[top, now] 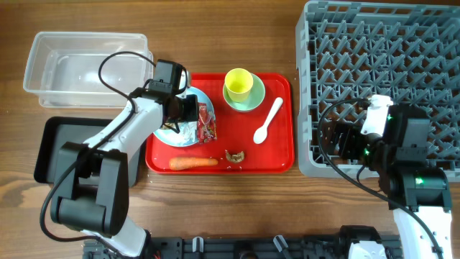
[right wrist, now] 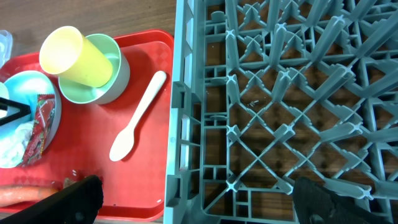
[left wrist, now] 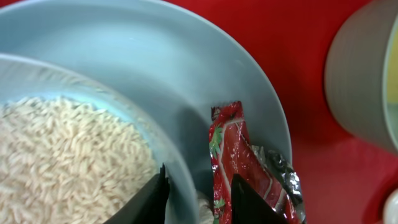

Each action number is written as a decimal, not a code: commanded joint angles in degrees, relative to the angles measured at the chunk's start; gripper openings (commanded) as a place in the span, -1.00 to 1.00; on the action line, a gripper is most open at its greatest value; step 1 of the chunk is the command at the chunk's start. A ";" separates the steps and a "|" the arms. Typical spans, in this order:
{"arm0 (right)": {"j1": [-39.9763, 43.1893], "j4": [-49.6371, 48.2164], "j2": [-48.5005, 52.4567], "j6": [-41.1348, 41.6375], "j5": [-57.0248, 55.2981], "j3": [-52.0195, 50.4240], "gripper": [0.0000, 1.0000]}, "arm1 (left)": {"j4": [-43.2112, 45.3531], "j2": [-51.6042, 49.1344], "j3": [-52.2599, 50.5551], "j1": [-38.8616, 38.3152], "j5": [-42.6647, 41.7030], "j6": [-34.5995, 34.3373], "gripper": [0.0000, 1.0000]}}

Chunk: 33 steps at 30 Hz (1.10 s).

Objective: Sort waste into correct bins and load items into the dishwasher rack
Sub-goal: 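Reach the left gripper to the light-blue rice bowl and grasp its rim, then carry the bowl over the black tray and tip rice out with left gripper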

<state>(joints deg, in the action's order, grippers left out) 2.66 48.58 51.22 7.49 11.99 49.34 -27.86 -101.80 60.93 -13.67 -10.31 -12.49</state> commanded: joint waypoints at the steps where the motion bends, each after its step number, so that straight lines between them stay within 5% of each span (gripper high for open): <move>1: -0.22 -0.07 0.00 0.15 0.98 1.33 0.99 | 0.20 -0.31 0.70 -0.22 0.33 0.02 -0.85; 12: -0.22 0.13 0.00 0.15 0.96 1.33 0.99 | -0.79 4.96 0.72 -0.28 0.61 0.00 -0.92; 27: -0.22 0.13 0.00 0.13 0.96 1.33 0.99 | -13.07 18.10 0.72 -0.20 4.85 -1.77 -0.92; 33: -0.22 0.15 0.00 0.09 0.96 1.33 0.99 | -20.33 22.99 0.70 5.64 4.85 -8.76 -0.92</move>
<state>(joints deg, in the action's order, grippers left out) 2.66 48.84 51.22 7.49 12.01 49.34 -45.93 -81.54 61.67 -11.84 -6.26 -16.34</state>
